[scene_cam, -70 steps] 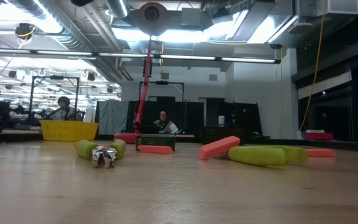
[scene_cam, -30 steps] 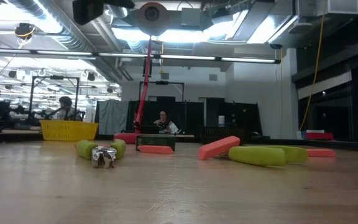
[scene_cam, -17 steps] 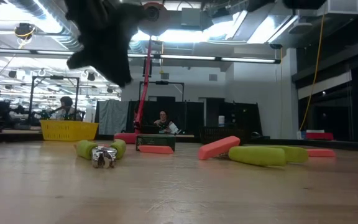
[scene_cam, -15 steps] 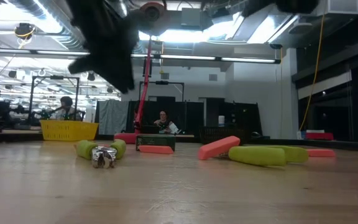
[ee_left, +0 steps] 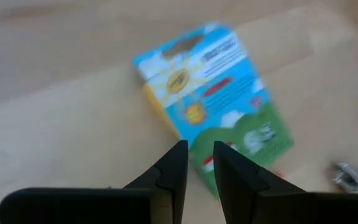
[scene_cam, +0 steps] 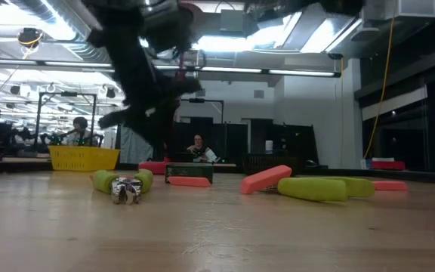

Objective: Pick & Place School Supplies
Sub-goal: Put the yellow crayon box into the red bin

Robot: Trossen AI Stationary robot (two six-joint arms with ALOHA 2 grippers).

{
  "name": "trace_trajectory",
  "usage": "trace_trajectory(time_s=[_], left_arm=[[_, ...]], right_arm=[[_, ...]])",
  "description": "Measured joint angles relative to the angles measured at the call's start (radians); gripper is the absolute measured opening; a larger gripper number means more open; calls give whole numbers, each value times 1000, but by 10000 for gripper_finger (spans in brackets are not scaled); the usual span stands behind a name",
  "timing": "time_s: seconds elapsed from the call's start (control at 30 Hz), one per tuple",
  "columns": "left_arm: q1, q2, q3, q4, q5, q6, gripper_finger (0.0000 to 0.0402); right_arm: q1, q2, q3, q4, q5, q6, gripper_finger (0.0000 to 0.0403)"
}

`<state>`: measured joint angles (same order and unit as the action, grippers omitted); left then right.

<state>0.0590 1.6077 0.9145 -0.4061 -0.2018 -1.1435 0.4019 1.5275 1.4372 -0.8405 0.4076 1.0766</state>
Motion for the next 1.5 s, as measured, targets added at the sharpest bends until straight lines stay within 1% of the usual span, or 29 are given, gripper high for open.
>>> trace_trajectory(time_s=[0.17,0.27,0.33,0.43,0.7,0.87,1.0,1.1,1.23,1.37,1.5], left_arm=[[-8,-10,-106,170,30,-77,72],[-15,-8,-139,257,34,-107,72],[-18,-7,-145,274,36,-126,72],[-17,-6,-156,264,34,-138,72],[-16,-8,-155,200,28,-145,72],[-15,-2,-163,96,8,-146,72],[-16,-4,-159,53,-9,-145,72],[-19,-5,-159,55,-14,-140,72],[-19,-13,-159,44,-14,-125,72],[-19,-61,-159,15,-27,-63,72],[-19,-166,-159,-65,-82,11,72]], right_arm=[[36,-74,0,-78,79,38,155],[51,-115,0,-78,122,42,155],[57,-133,0,-80,132,42,155],[61,-152,0,-85,135,40,155],[80,-152,0,-84,133,39,155],[92,-152,0,-77,159,55,155],[104,-151,0,-65,173,70,155],[114,-151,0,-61,195,87,155],[127,-151,0,-56,198,95,155],[135,-151,0,-46,205,106,155],[140,-151,0,-21,214,108,155]])
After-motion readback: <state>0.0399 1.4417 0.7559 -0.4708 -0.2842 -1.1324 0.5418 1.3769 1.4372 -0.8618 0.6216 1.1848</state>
